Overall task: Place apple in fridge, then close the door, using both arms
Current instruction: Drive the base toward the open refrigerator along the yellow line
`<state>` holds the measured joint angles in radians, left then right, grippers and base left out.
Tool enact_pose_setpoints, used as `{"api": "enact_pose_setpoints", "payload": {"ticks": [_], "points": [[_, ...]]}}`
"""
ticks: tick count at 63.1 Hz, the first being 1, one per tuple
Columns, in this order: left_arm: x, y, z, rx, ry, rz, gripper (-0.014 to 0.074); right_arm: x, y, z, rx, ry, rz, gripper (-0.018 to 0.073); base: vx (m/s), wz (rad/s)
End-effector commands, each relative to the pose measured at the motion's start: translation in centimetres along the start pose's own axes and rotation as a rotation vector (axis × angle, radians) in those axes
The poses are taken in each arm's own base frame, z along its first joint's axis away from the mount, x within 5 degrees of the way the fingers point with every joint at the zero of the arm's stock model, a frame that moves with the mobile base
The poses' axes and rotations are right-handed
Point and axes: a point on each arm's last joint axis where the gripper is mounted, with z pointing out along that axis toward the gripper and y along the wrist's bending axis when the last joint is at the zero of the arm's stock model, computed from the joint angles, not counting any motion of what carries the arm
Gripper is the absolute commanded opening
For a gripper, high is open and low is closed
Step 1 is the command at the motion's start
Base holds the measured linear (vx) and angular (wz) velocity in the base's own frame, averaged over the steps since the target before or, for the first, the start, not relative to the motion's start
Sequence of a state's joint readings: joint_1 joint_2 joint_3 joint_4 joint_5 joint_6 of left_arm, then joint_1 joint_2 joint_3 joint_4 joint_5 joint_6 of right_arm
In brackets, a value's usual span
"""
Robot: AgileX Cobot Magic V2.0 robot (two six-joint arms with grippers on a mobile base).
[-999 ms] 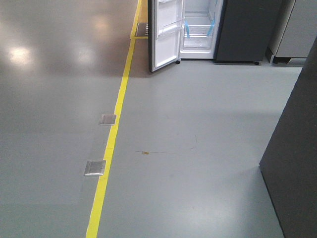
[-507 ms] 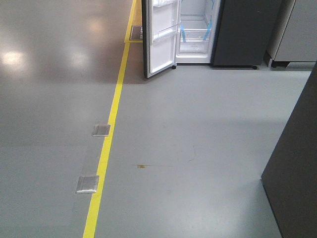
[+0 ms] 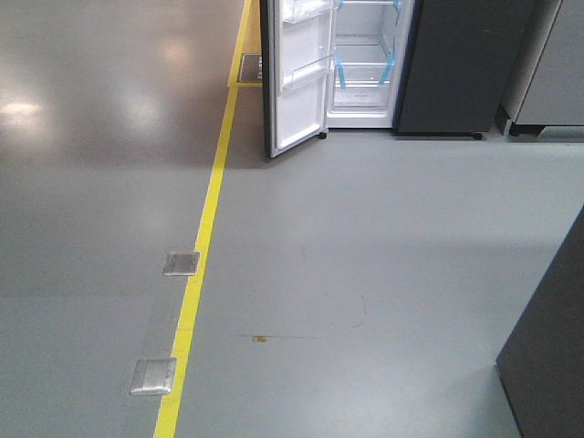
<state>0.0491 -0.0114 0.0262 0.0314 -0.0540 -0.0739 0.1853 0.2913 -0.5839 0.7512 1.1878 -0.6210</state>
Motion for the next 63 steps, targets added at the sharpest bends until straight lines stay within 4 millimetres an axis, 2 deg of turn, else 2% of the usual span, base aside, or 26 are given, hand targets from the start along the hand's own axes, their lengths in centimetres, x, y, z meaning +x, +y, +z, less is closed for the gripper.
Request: {"api": "enact_pose_setpoints", "payload": {"ticks": [1,63], "points": [[-0.04,-0.01,-0.11,0.004,-0.065,-0.016,-0.0006,-1.19,0.17,-0.29,-0.012,-0.075,0.012,0.0367,0.26,0.02],[-0.04,-0.01,-0.11,0.004,-0.065,-0.016,-0.0006,-1.19,0.17,-0.29,-0.012,-0.075,0.012,0.0367,0.28,0.00]]}}
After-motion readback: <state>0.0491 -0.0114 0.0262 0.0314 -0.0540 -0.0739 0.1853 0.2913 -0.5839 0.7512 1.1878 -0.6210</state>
